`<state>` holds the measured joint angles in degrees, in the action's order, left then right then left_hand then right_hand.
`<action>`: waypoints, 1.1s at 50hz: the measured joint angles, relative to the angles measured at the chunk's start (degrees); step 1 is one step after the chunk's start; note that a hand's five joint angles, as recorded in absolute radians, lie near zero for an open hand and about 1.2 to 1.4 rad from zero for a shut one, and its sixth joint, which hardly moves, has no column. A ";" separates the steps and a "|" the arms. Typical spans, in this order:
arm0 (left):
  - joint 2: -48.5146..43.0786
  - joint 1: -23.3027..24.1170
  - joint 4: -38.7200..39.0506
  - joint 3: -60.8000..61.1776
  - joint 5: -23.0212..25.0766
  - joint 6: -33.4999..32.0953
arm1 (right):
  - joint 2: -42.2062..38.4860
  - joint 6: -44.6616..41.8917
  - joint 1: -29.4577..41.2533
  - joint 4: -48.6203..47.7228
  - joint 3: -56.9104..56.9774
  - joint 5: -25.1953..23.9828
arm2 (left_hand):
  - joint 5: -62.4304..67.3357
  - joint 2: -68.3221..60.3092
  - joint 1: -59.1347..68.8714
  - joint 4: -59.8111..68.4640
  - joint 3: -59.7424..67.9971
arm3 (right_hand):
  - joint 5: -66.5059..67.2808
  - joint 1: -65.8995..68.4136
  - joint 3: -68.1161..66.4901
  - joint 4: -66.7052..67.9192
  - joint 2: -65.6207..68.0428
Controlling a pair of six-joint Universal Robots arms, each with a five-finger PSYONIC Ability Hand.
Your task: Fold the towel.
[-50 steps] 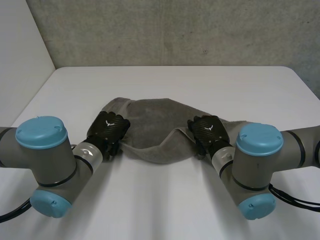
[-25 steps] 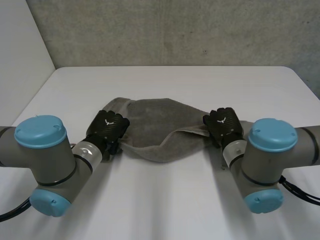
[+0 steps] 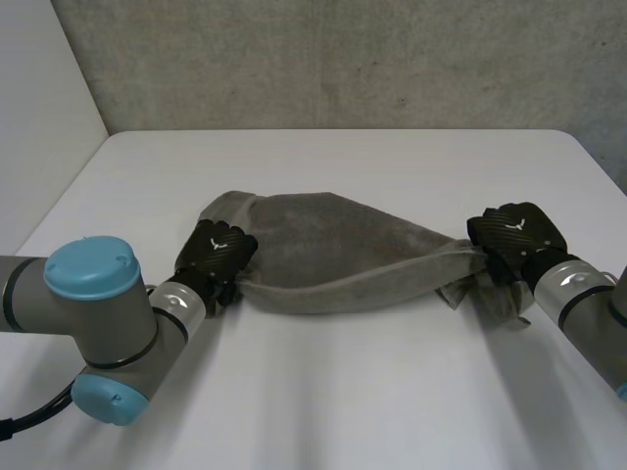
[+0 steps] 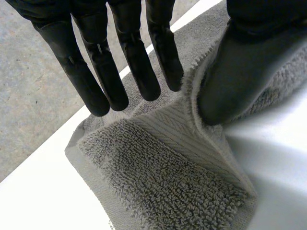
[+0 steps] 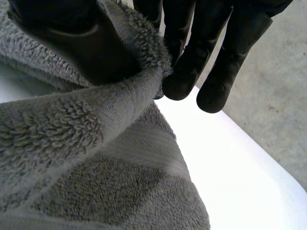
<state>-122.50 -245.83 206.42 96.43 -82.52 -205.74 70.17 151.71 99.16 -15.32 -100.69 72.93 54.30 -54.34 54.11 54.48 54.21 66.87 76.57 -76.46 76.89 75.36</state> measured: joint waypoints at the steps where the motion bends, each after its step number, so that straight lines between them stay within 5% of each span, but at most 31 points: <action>1: -0.19 0.00 0.18 -0.01 0.02 -0.01 | -0.01 0.02 -0.53 0.15 -0.05 -0.26 | -2.54 2.79 -2.47 -2.89 -2.80 | 0.00 0.00 0.00 0.00 0.00; 9: -1.15 0.07 0.50 0.05 0.29 0.02 | 0.44 0.45 -2.07 1.11 0.31 -0.74 | -12.82 12.02 -12.03 -12.38 -12.49 | 0.00 0.00 0.00 0.00 0.00; 12: -1.53 0.15 0.41 -0.02 0.50 -0.04 | 0.78 0.99 -2.09 1.26 0.45 -0.68 | 0.11 0.00 0.22 0.37 0.36 | 0.00 0.00 0.00 0.00 0.00; 15: -1.81 0.19 0.09 -0.57 0.48 -0.30 | 1.24 1.52 -2.05 1.37 0.63 -0.59 | 24.62 -25.45 26.13 26.42 26.03 | 0.00 0.00 0.00 0.00 0.00; 21: -0.54 -0.58 -0.52 -2.11 0.04 -0.64 | 4.70 2.15 -1.94 2.70 1.95 -0.88 | 30.84 -32.02 29.58 32.74 34.08 | 0.00 0.00 0.00 0.00 0.00; 35: 21.30 -6.76 -3.68 -5.00 0.05 2.38 | 15.17 1.02 -2.34 29.00 19.68 -10.04 | 30.85 -32.24 29.51 32.74 34.31 | 0.01 0.10 0.00 0.00 0.07; 44: 25.51 -7.31 -17.20 -14.20 0.92 2.31 | 7.71 -12.78 -4.09 51.50 36.78 -9.70 | 30.85 -32.26 29.51 32.74 34.37 | 0.01 0.11 -0.13 0.00 0.07; 55: 7.79 -8.07 -23.45 -22.04 0.02 -7.01 | -8.61 -23.92 3.76 52.40 41.25 0.34 | 30.85 -32.83 29.51 32.74 34.47 | 0.41 0.11 -0.27 0.00 0.07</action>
<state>-114.71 -253.90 182.98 74.38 -82.50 -212.75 61.56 127.79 102.92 37.09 -59.44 73.27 85.15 -87.17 83.63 87.22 88.67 67.28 76.68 -76.74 76.89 75.43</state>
